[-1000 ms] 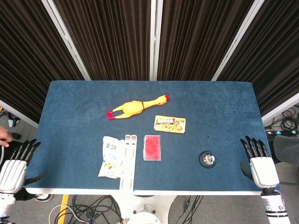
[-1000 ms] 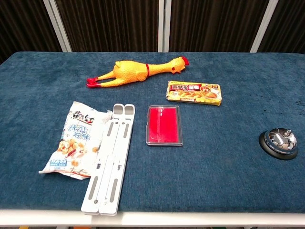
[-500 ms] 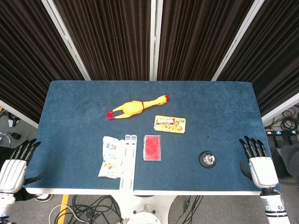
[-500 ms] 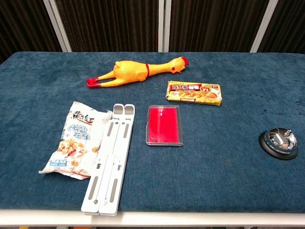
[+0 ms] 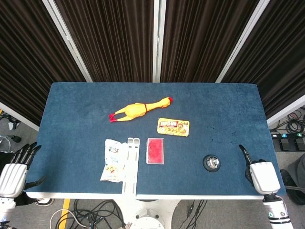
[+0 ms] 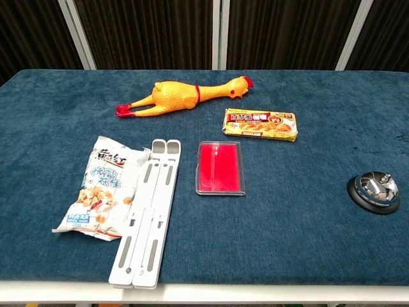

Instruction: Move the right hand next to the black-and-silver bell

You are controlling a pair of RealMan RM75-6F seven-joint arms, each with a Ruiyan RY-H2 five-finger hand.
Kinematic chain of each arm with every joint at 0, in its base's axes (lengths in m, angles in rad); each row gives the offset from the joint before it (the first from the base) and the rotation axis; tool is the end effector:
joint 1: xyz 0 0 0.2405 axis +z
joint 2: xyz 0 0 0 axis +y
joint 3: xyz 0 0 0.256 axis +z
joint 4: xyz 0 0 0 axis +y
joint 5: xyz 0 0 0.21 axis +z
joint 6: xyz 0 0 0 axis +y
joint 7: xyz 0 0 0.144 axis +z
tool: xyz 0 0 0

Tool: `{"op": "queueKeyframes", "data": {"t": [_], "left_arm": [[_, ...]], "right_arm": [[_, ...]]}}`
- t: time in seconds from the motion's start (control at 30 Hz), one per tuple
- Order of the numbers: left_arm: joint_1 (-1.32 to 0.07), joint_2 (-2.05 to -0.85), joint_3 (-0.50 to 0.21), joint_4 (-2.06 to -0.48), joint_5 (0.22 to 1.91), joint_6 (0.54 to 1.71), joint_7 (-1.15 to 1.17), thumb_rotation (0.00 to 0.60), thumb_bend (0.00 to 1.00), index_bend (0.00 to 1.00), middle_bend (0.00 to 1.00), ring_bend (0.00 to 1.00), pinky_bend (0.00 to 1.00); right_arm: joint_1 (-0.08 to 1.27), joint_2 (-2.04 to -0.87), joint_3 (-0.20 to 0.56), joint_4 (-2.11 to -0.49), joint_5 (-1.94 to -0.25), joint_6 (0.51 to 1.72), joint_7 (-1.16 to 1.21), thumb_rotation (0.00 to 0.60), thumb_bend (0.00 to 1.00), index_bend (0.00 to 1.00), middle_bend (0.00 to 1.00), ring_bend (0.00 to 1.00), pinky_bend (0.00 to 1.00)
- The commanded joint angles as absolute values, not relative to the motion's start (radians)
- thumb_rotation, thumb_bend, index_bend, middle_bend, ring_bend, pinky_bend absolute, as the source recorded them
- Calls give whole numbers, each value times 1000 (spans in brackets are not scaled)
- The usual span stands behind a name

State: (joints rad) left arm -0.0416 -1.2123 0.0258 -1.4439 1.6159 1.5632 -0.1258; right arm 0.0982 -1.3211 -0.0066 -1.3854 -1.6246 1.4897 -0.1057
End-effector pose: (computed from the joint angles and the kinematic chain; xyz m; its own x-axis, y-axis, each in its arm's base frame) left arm -0.3277 0.1521 0.1372 0.3534 0.0243 0.9352 0.9329 -0.0827 -0.3504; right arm -0.3192 -0.1740 0.0986 0.5226 -0.0300 0.8521 -0.8454 -0.1475 0.5133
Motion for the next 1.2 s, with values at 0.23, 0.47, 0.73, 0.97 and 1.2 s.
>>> {"op": "queueKeyframes", "data": {"t": [0.23,0.47,0.73,0.97,1.2], "left_arm": [[-40,-1211,28,-1440,1610,1557,-127,600,117,111,33,0,138],[-38,-1209,27,-1436,1603,1554,-133,600,117,111,33,0,138],[-38,-1208,27,-1432,1603,1554,-136,600,117,111,33,0,138],[-37,-1205,26,-1428,1598,1552,-145,600,116,111,33,0,138],[-38,-1207,27,-1425,1597,1547,-144,600,116,111,33,0,138]], "right_arm": [[112,-1354,-66,-1380,-1624,1378,-148,600,1000,0,852,805,706],[122,-1385,-80,-1358,-1627,1342,-165,600,1000,0,865,805,706],[137,-1400,-84,-1351,-1610,1296,-183,600,1000,0,867,805,706],[148,-1413,-83,-1357,-1598,1268,-204,600,1000,0,868,805,706],[153,-1425,-90,-1349,-1587,1243,-214,600,1000,0,868,805,706]]}}
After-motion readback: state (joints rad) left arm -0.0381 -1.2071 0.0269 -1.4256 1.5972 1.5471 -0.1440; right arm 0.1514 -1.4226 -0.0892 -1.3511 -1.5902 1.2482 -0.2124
